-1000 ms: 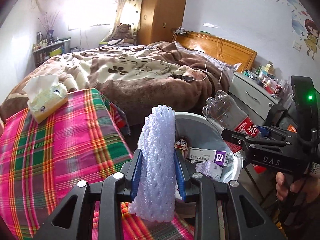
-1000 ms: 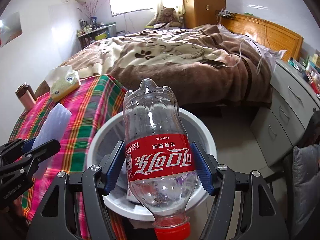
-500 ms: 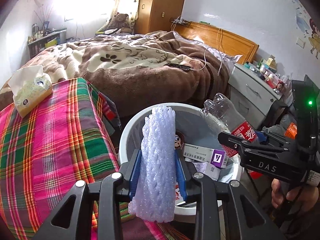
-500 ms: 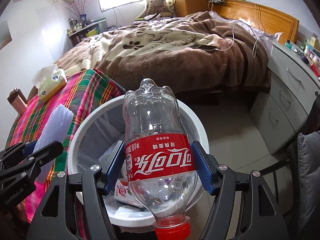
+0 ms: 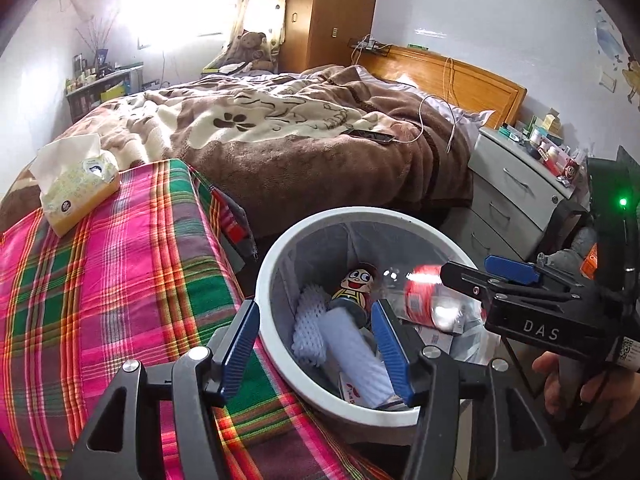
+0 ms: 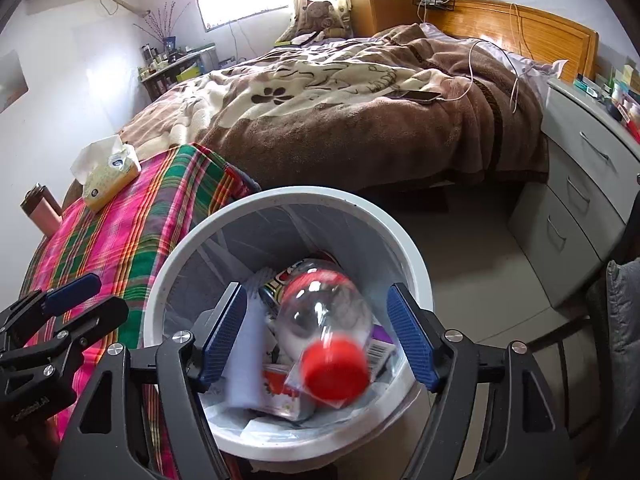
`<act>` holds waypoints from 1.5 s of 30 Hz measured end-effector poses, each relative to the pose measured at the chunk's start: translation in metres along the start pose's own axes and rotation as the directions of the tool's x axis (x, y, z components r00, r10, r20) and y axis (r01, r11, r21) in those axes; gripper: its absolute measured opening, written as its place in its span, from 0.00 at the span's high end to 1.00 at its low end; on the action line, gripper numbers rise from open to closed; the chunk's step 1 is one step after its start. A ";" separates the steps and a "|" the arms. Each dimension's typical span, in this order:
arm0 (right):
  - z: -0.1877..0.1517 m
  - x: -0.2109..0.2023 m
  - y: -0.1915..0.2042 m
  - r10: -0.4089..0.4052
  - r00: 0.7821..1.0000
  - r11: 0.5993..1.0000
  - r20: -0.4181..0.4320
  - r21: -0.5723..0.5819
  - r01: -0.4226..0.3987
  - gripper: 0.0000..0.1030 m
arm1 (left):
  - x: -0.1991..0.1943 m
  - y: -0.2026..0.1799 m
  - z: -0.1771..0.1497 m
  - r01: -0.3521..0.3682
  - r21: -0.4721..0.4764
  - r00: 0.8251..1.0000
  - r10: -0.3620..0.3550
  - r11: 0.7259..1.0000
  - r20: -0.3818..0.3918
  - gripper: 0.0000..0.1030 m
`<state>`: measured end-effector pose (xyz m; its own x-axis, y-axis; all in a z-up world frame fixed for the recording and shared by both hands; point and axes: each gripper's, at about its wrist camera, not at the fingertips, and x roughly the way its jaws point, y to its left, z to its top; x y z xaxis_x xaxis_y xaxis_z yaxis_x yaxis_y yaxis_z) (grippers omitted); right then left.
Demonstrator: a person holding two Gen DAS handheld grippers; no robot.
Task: Collect trash
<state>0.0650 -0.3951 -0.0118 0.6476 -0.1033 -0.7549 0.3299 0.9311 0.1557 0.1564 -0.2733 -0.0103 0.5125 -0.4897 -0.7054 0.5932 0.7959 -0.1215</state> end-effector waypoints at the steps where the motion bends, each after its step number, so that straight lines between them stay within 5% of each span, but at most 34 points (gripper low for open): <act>1: 0.001 0.000 -0.001 0.001 1.000 1.000 0.000 -0.002 -0.001 0.28 | -0.002 0.001 -0.001 -0.002 0.001 1.000 0.002 1.000 0.003 0.44; 17: -0.022 -0.041 0.019 0.036 0.992 0.999 0.118 0.007 -0.037 0.28 | -0.057 0.007 -0.028 -0.058 -0.031 0.994 0.061 0.998 0.089 0.38; 30: -0.061 -0.079 0.045 0.016 0.956 0.999 0.292 -0.047 -0.003 0.28 | -0.099 0.003 -0.070 -0.161 -0.040 0.969 0.166 0.986 0.182 0.32; 45: -0.093 -0.089 0.058 0.021 0.930 0.999 0.367 -0.053 -0.001 0.28 | -0.131 -0.002 -0.105 -0.255 -0.068 0.924 0.264 0.965 0.278 0.32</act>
<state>-0.0373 -0.2992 0.0047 0.8611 -0.2052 -0.4652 0.2923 0.9485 0.1225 0.0227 -0.1733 0.0094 0.8023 -0.3412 -0.4898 0.3991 0.9168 0.0151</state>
